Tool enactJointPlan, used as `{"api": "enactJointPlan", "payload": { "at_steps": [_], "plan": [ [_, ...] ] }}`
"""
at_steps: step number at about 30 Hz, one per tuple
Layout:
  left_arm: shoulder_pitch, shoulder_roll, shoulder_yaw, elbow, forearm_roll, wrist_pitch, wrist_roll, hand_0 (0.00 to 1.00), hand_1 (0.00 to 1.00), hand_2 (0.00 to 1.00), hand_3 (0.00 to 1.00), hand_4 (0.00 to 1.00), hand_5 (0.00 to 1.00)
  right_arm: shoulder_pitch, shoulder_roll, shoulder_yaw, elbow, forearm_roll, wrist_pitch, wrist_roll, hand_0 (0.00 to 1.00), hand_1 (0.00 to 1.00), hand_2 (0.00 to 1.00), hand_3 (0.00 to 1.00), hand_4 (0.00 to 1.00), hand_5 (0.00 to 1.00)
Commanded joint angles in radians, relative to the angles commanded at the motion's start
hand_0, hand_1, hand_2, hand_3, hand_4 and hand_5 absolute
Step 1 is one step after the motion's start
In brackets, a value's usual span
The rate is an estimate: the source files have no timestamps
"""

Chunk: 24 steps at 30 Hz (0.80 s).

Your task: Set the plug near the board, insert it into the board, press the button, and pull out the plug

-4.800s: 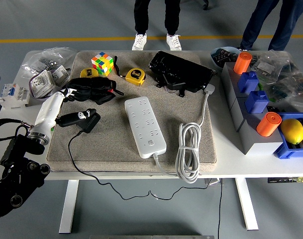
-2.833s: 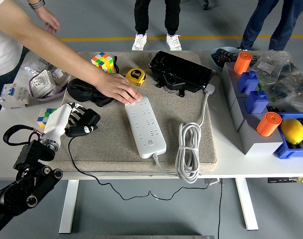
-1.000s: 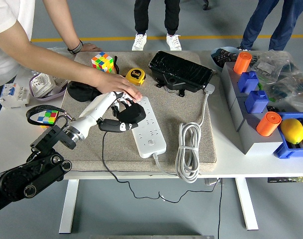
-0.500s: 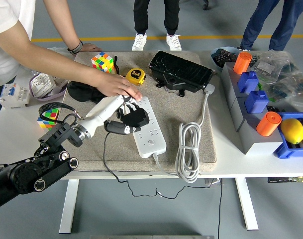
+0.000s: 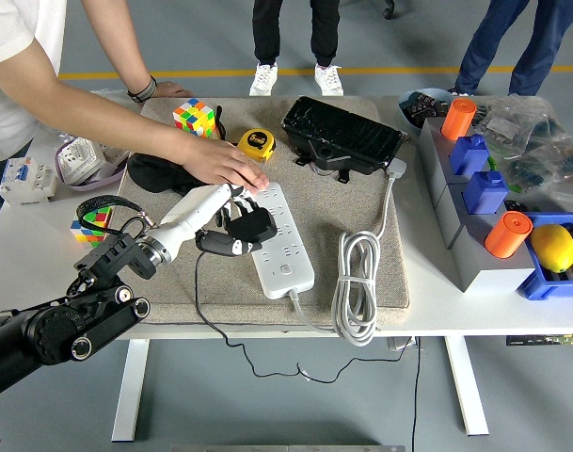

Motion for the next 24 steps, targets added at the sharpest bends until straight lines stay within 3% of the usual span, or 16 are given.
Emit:
{"api": "enactJointPlan", "payload": {
  "at_steps": [24],
  "plan": [
    [0.005, 0.011, 0.001, 0.026, 0.005, -0.005, -0.005, 0.214, 0.283, 0.337, 0.52, 0.798, 0.065, -0.001, 0.001, 0.0, 0.002, -0.003, 0.001, 0.003, 0.608, 0.612, 0.566, 0.544, 0.752, 0.253]
  ]
}}
